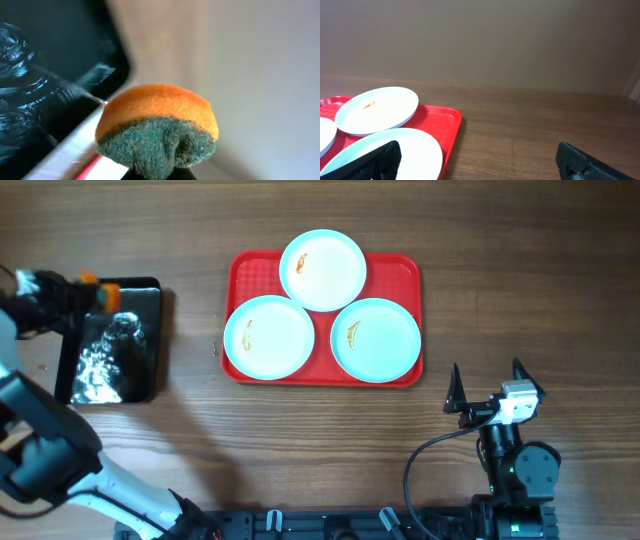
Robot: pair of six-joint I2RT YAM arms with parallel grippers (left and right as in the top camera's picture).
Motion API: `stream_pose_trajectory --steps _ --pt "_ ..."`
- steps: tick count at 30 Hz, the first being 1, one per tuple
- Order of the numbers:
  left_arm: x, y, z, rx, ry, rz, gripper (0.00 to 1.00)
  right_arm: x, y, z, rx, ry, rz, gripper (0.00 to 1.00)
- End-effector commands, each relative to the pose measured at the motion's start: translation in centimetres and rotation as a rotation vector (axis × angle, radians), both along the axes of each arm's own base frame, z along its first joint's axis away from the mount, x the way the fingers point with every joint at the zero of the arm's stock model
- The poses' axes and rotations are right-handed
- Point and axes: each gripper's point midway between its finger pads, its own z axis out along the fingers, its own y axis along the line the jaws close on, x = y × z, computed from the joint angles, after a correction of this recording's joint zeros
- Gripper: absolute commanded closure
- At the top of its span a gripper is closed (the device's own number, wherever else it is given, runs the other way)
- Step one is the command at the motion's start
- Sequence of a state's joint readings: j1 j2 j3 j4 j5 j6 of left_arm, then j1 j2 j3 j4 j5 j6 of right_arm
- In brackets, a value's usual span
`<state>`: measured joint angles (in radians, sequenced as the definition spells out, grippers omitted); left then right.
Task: Clean dirty plates on tray and stack at the side
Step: 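Lift the sponge with the left gripper and hold it above the tray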
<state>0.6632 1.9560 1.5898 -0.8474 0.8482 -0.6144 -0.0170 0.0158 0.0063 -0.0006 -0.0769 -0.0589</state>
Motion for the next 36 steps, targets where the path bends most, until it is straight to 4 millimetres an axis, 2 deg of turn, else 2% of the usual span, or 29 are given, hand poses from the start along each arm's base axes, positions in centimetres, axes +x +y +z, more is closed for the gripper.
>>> stream_pose_trajectory --steps 1,2,3,4,6,7,9,10,11,12,15,16,18,19,20,21,23,24,25,26,27,28,30,31,32,33,34,36 --pt "0.7 -1.0 12.7 0.040 -0.266 -0.001 0.96 0.0 -0.4 0.1 -0.017 -0.006 -0.019 0.00" --pt "0.7 -0.8 13.9 0.080 -0.303 -0.002 0.96 0.0 -0.4 0.1 -0.017 -0.006 -0.019 0.00" --pt "0.7 -0.4 13.8 0.132 -0.300 0.009 0.96 0.0 -0.4 0.1 -0.017 -0.007 -0.019 0.00" --pt "0.7 0.0 12.8 0.190 -0.278 -0.001 0.96 0.0 -0.4 0.1 -0.017 -0.006 -0.019 0.00" --pt "0.3 0.9 7.1 0.309 -0.125 -0.044 0.96 0.0 -0.4 0.1 -0.017 -0.006 -0.019 0.00" --pt "0.0 1.6 3.5 0.357 -0.030 -0.062 0.96 0.0 -0.4 0.1 -0.017 -0.007 -0.019 0.00" --pt "-1.7 2.6 -2.9 0.399 0.192 -0.064 0.96 0.0 -0.4 0.1 -0.017 -0.006 -0.019 0.00" --pt "-2.2 2.4 -4.2 0.386 0.231 -0.084 0.96 0.0 -0.4 0.1 -0.017 -0.007 -0.019 0.00" --pt "-2.2 2.3 -4.1 0.387 0.225 -0.096 0.96 0.0 -0.4 0.1 -0.017 -0.006 -0.019 0.00" --pt "-2.0 2.3 -2.9 0.388 0.198 -0.092 0.96 0.0 -0.4 0.1 -0.017 -0.006 -0.019 0.00" --pt "-1.3 1.4 6.1 0.446 0.022 -0.079 0.96 0.0 -0.4 0.1 -0.017 -0.006 -0.019 0.00" --pt "-1.2 1.3 8.2 0.484 -0.025 -0.072 0.96 0.0 -0.4 0.1 -0.017 -0.006 -0.019 0.00" --pt "-1.1 1.7 9.8 0.551 -0.057 -0.051 0.96 0.0 -0.4 0.1 -0.017 -0.006 -0.019 0.00" --pt "-1.2 1.8 9.5 0.562 -0.040 -0.048 0.96 0.0 -0.4 0.1 -0.017 -0.006 -0.019 0.00" --pt "-1.2 1.6 7.7 0.552 0.008 -0.061 0.96 0.0 -0.4 0.1 -0.017 -0.007 -0.019 0.00" --pt "-1.4 1.0 4.8 0.516 0.065 -0.086 0.96 0.0 -0.4 0.1 -0.017 -0.007 -0.019 0.00" --pt "-1.8 0.5 -2.8 0.455 0.174 -0.150 0.96 0.0 -0.4 0.1 -0.017 -0.007 -0.019 0.00" --pt "-2.4 0.5 -5.3 0.418 0.229 -0.175 0.96 0.0 -0.4 0.1 -0.017 -0.007 -0.019 0.00" --pt "-3.0 0.4 -5.9 0.398 0.257 -0.180 0.96 0.0 -0.4 0.1 -0.017 -0.007 -0.019 0.00" --pt "-3.4 0.4 -5.8 0.389 0.268 -0.178 0.96 0.0 -0.4 0.1 -0.017 -0.007 -0.019 0.00" --pt "-3.6 0.5 -4.6 0.393 0.262 -0.171 0.96 0.0 -0.4 0.1 -0.017 -0.007 -0.019 0.00" --pt "-3.5 0.7 -2.6 0.413 0.238 -0.159 0.96 0.0 -0.4 0.1 -0.017 -0.007 -0.019 0.00" --pt "-3.0 0.7 3.6 0.478 0.129 -0.135 0.96 0.0 -0.4 0.1 -0.017 -0.007 -0.019 0.00" --pt "-2.7 -0.4 6.9 0.492 0.042 -0.139 0.96 0.0 -0.4 0.1 -0.017 -0.006 -0.019 0.00" --pt "-2.7 -0.8 9.2 0.534 -0.016 -0.134 0.96 0.0 -0.4 0.1 -0.017 -0.007 -0.019 0.00" --pt "-2.7 -0.6 10.4 0.597 -0.029 -0.118 0.96 0.0 -0.4 0.1 -0.017 -0.006 -0.019 0.00" --pt "-2.8 -0.4 10.0 0.634 0.002 -0.112 0.96 0.0 -0.4 0.1 -0.017 -0.006 -0.019 0.00" --pt "-2.8 -1.0 5.9 0.613 0.092 -0.150 0.96 0.0 -0.4 0.1 -0.017 -0.007 -0.019 0.00"
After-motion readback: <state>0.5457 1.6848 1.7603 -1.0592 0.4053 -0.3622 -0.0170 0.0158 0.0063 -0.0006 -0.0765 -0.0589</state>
